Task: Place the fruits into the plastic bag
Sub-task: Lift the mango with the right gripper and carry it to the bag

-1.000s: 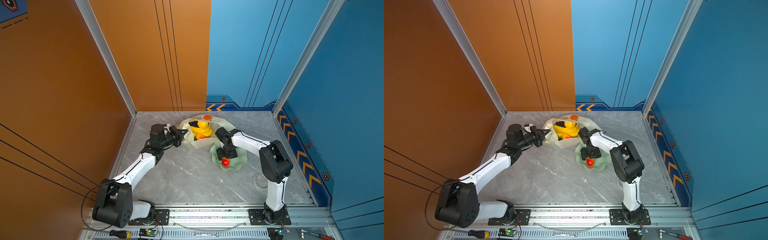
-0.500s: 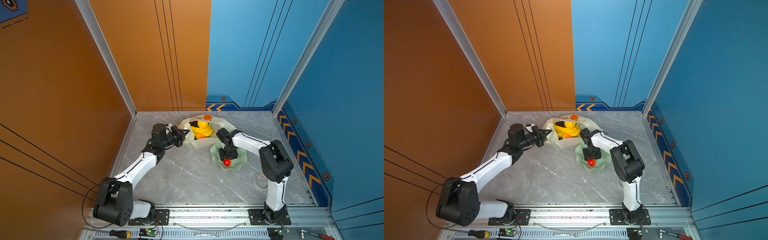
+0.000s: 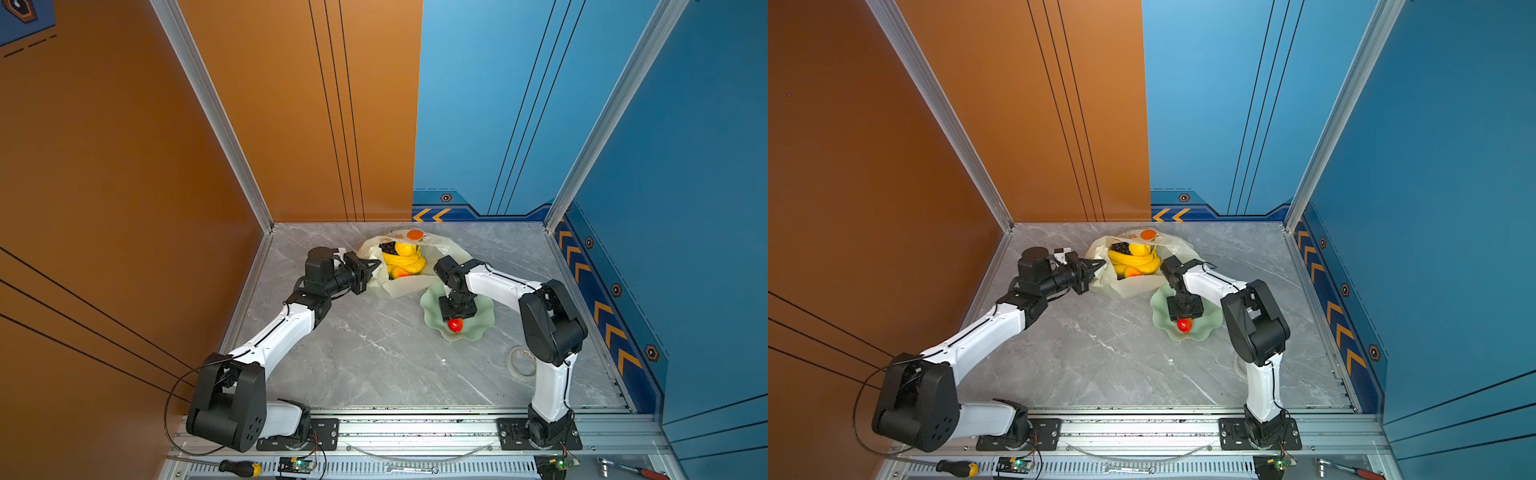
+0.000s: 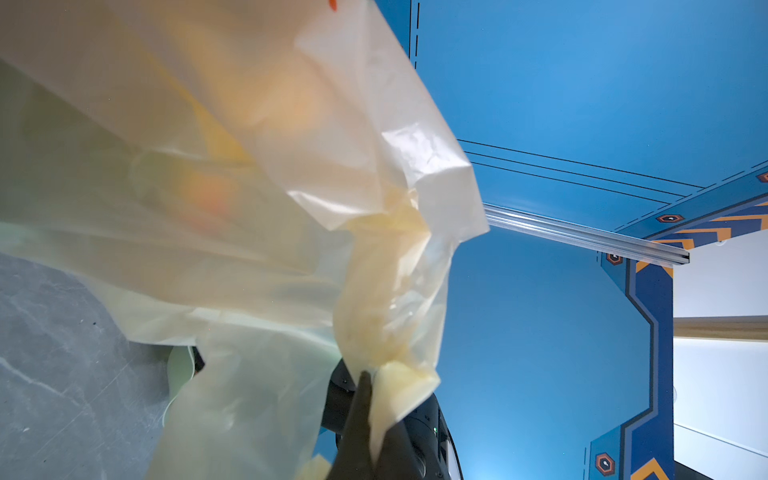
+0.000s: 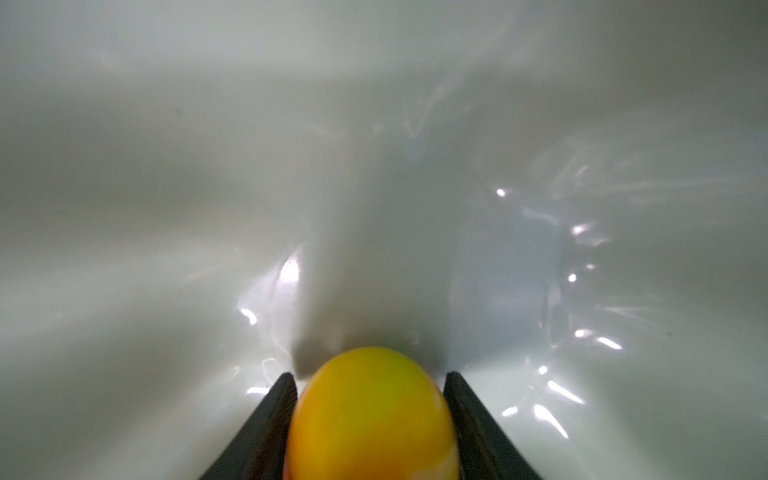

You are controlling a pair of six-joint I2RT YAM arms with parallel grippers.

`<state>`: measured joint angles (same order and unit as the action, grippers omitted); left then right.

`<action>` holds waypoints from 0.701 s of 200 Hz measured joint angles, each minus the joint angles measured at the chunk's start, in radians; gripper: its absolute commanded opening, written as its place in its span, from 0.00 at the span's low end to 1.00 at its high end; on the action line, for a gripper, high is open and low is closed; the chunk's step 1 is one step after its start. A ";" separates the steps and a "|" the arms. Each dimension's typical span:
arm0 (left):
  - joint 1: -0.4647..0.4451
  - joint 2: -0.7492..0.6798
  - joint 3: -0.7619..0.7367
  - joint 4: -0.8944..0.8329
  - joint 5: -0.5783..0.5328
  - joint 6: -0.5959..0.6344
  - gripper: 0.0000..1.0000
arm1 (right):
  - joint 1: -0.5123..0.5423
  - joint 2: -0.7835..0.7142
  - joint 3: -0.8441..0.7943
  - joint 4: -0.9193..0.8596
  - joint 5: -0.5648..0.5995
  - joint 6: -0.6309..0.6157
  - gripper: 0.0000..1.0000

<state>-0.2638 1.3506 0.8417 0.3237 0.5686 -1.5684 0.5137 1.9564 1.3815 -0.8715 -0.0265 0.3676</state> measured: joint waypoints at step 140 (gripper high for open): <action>-0.074 0.002 0.002 -0.001 -0.055 0.000 0.00 | -0.103 -0.292 -0.072 0.019 -0.248 0.046 0.54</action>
<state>-0.3374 1.3525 0.8436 0.3229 0.5137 -1.5681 0.4103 1.6646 1.3090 -0.8524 -0.2745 0.4137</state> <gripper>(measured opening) 0.045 0.539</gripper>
